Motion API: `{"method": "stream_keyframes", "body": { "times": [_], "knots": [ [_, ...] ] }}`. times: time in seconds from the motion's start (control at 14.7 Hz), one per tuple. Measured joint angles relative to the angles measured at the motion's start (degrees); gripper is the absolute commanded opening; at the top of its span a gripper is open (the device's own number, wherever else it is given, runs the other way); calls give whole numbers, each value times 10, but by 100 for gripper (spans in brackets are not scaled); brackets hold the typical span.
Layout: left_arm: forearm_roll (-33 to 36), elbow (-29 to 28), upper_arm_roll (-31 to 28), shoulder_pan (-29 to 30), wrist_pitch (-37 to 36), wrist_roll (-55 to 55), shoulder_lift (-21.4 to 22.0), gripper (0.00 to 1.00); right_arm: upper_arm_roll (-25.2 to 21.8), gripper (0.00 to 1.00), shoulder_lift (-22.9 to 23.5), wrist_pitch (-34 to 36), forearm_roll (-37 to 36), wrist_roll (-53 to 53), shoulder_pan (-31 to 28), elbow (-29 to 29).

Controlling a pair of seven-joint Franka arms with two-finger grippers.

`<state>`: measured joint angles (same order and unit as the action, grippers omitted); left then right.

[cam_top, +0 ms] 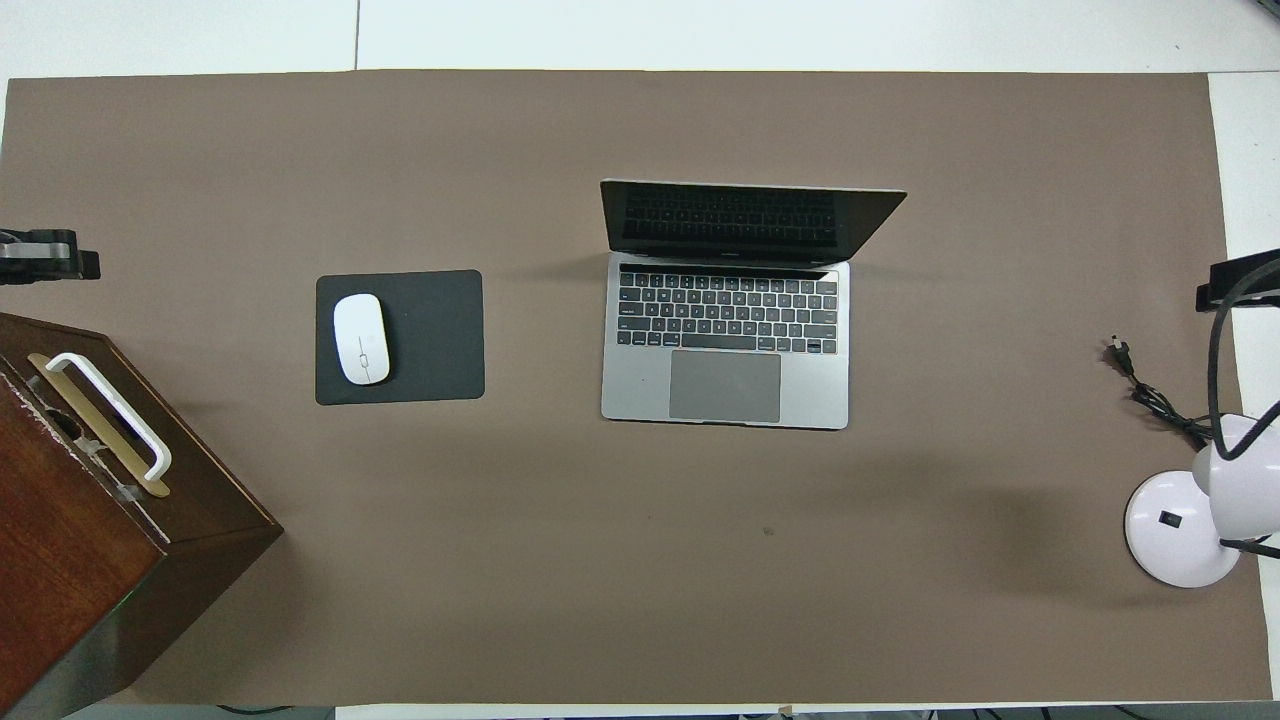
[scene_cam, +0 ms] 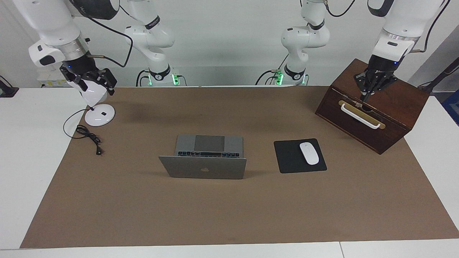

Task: Close laptop with both arms
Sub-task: 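Move the left gripper toward the laptop front while the right gripper reaches the lid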

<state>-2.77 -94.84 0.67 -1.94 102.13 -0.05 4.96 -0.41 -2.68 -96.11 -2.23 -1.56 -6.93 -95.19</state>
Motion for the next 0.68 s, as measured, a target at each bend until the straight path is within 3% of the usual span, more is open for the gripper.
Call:
{"method": "stream_keyframes", "body": {
  "times": [0.41,0.68],
  "knots": [
    [-26,-63,7,-10,83,15,9,0,10,0,79,-145,0,7,14,6],
    [-51,-164,11,-64,204,17,45,0,12,0,111,-206,0,7,35,12]
  ]
}}
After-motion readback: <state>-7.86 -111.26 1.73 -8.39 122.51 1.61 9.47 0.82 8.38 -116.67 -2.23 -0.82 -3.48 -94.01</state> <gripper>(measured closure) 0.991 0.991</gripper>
